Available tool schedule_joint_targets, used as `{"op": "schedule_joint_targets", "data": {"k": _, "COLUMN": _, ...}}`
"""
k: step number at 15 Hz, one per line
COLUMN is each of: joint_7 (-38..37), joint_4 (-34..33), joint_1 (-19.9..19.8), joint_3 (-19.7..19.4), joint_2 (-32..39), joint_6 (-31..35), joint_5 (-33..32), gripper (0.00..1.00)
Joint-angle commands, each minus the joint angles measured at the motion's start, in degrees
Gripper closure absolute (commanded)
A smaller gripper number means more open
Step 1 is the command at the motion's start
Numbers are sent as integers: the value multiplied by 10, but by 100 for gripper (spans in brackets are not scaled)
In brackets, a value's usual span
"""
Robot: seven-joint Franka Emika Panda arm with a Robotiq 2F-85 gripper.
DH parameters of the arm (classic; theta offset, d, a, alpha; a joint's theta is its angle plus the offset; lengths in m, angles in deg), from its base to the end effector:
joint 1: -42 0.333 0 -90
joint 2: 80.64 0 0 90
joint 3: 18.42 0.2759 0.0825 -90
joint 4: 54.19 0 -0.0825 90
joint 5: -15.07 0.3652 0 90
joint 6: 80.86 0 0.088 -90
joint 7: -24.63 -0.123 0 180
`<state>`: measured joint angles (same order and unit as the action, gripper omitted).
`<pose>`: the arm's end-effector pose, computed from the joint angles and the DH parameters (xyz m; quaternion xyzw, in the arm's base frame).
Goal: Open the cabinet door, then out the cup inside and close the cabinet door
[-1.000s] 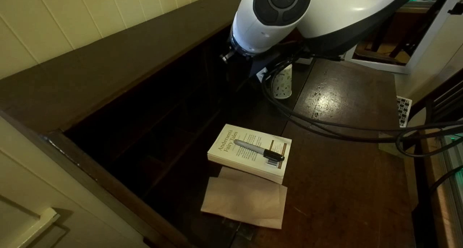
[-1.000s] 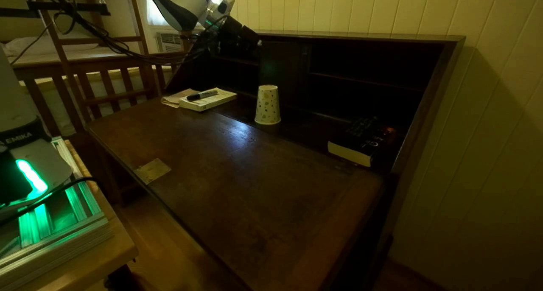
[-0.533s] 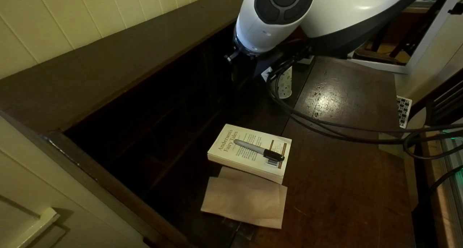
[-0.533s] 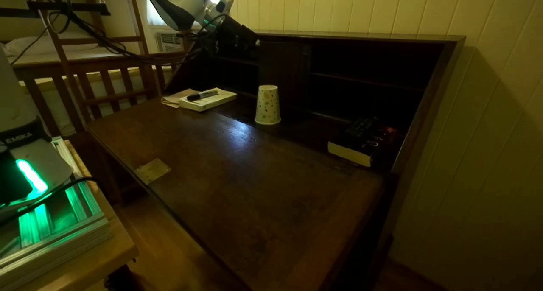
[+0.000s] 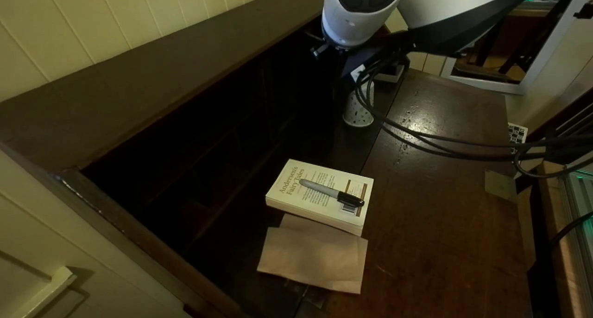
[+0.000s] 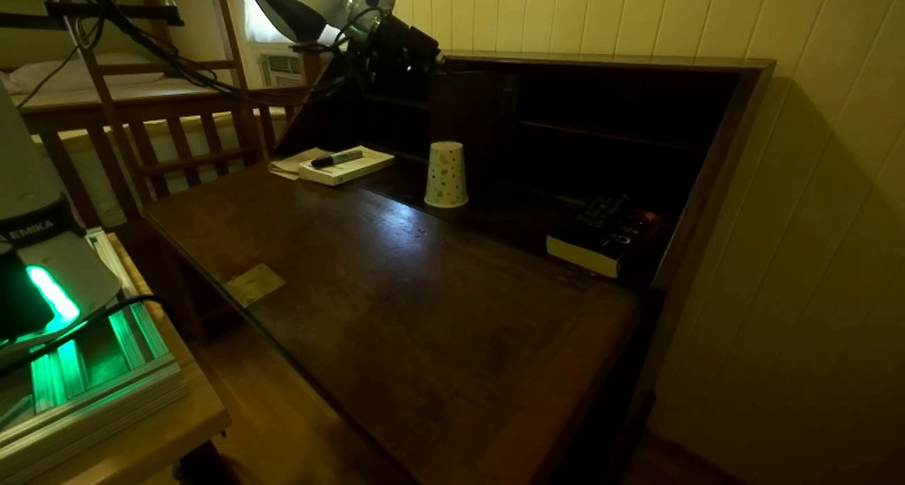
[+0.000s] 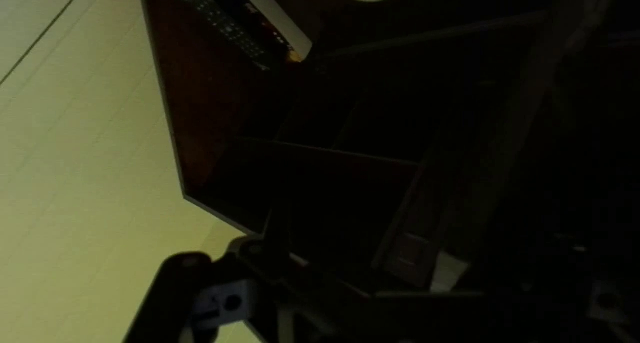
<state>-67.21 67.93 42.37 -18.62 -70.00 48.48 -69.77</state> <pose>0.5611 -0.0375 0.2998 0.8318 -0.2205 0.3507 0.3695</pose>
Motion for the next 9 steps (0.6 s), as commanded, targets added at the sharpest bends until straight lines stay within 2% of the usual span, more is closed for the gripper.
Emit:
{"op": "schedule_joint_targets", "data": {"k": 1, "joint_7": 4, "joint_4": 16, "joint_1": -10, "joint_3": -5, "joint_2": -27, "joint_6": -21, "joint_5": 16, "gripper": 0}}
{"op": "schedule_joint_targets", "data": {"k": 9, "joint_7": 13, "joint_4": 18, "joint_1": -17, "joint_3": -7, "joint_2": -33, "joint_6": -42, "joint_5": 18, "gripper": 0}}
